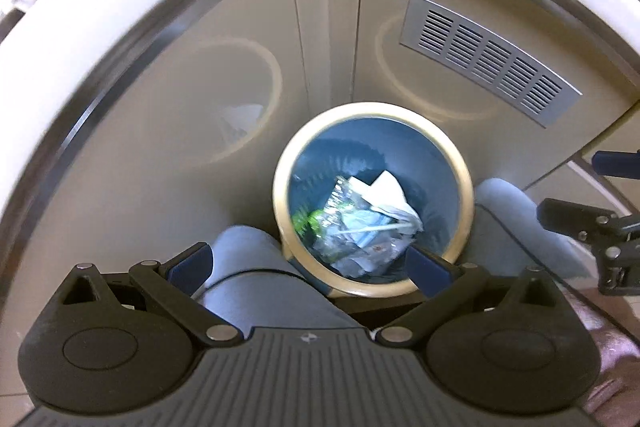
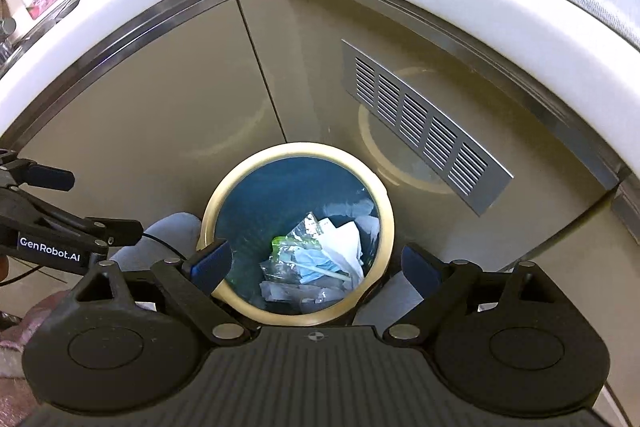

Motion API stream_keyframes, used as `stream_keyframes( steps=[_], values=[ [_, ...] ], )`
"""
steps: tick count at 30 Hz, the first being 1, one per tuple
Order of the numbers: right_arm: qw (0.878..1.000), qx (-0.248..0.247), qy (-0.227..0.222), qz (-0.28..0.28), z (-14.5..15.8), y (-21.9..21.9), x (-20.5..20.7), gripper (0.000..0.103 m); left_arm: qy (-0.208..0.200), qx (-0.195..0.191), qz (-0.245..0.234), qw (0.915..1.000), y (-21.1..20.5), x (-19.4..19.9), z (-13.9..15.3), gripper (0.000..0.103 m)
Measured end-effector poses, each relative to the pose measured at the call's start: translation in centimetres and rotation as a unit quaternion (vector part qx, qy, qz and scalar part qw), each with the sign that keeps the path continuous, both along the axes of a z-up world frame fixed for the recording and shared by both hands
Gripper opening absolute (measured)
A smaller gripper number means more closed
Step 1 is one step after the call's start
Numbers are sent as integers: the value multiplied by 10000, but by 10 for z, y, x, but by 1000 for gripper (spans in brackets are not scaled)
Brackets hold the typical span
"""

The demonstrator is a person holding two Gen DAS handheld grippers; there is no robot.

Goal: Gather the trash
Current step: 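Raise both open tools up from the trash bin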

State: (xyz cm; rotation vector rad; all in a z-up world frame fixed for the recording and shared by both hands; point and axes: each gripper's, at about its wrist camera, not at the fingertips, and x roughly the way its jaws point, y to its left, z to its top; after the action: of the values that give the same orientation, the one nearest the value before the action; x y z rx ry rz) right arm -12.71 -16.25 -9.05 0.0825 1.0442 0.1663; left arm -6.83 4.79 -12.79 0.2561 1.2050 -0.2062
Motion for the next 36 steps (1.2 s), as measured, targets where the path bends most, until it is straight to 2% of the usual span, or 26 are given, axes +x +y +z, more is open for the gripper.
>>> stream_keyframes(
  steps=[11, 15, 28, 36],
  values=[
    [9992, -315, -83, 240, 6, 16, -6, 96, -13, -103, 280, 9996, 13, -4, 2, 103],
    [9987, -402, -106, 310, 7, 21, -7, 97, -142, 12, 200, 9997, 11, -7, 4, 103],
    [9977, -484, 2, 466, 1, 28, -1, 97, -326, 55, 122, 9994, 13, -9, 5, 103],
    [9967, -573, -56, 574, -5, 32, 8, 98, -404, 189, -68, 9990, 8, 3, -2, 103]
  ],
)
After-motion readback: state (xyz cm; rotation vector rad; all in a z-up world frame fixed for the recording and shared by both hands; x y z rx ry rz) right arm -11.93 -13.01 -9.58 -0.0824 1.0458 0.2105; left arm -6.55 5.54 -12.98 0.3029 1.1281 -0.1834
